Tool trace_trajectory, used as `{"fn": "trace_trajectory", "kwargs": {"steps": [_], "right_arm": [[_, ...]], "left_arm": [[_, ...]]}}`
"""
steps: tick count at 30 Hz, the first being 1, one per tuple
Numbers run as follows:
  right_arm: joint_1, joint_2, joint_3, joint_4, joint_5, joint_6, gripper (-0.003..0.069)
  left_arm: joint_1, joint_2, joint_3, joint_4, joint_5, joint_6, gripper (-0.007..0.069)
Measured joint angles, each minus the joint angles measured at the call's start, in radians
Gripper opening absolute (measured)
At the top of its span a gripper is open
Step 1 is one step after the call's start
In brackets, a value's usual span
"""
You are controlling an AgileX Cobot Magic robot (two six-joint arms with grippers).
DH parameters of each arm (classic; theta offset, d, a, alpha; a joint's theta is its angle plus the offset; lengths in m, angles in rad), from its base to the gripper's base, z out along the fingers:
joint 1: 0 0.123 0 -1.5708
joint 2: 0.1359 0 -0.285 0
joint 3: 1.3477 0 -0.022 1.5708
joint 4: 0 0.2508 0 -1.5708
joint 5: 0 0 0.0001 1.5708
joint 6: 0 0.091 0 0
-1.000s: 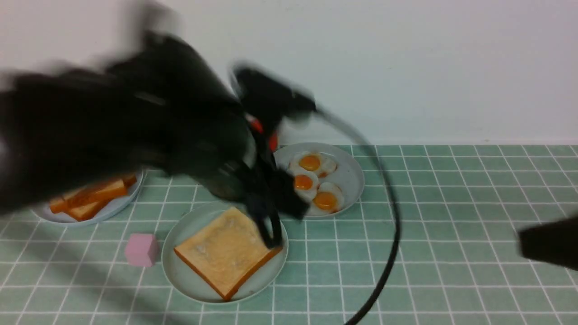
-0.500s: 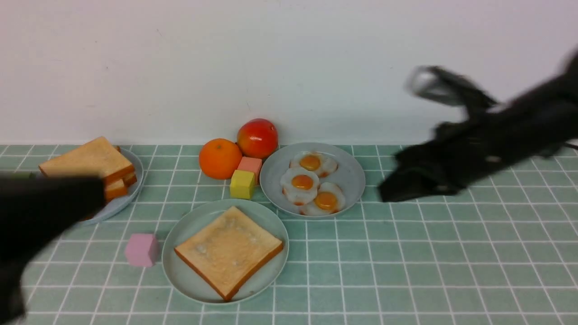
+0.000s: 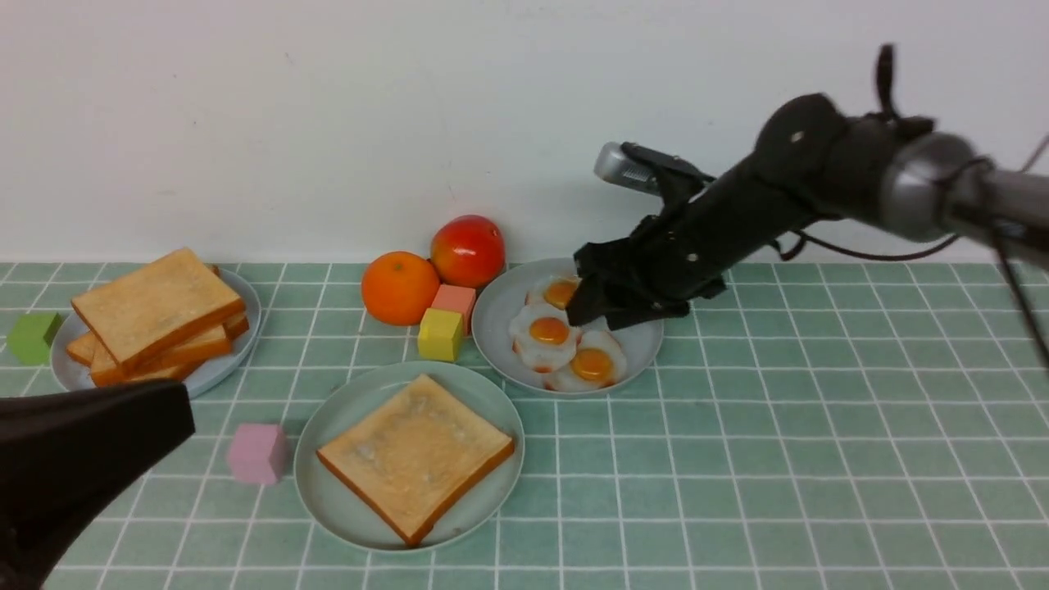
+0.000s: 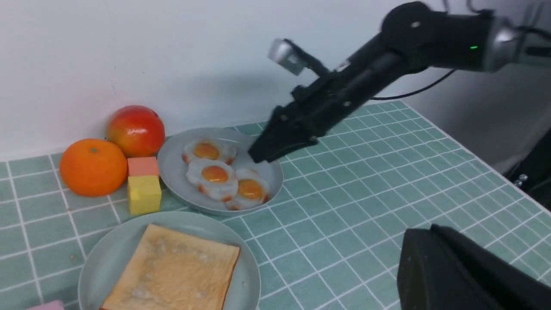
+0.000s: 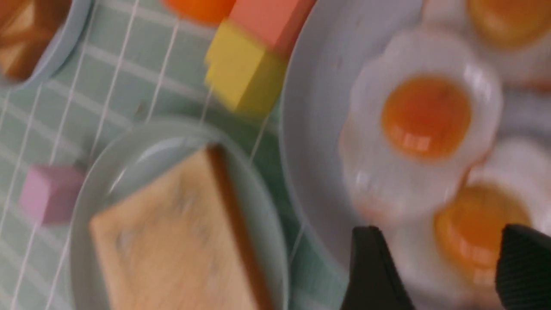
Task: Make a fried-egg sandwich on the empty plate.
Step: Use the right arm to grab a fried egg
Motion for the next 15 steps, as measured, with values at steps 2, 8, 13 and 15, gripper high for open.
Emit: {"fn": "trace_trajectory", "kwargs": {"steps": [2, 8, 13, 15], "right_arm": [[0.0, 0.042, -0.046, 0.0, -0.002, 0.0, 0.0405], [0.0, 0.165, -0.165, 0.021, -0.004, 0.01, 0.0411], [0.0, 0.192, -0.188, 0.023, -0.009, 0.019, 0.041], [0.0, 0.197, -0.191, 0.024, -0.018, 0.019, 0.041]], "left_arm": [[0.0, 0.005, 0.0, 0.0, 0.0, 0.0, -0.0013], [0.0, 0.023, 0.001, 0.0, -0.002, -0.001, -0.0013], [0.0, 0.035, 0.001, -0.006, -0.003, -0.001, -0.0013], [0.0, 0.038, 0.001, -0.007, -0.003, -0.001, -0.0013]]}}
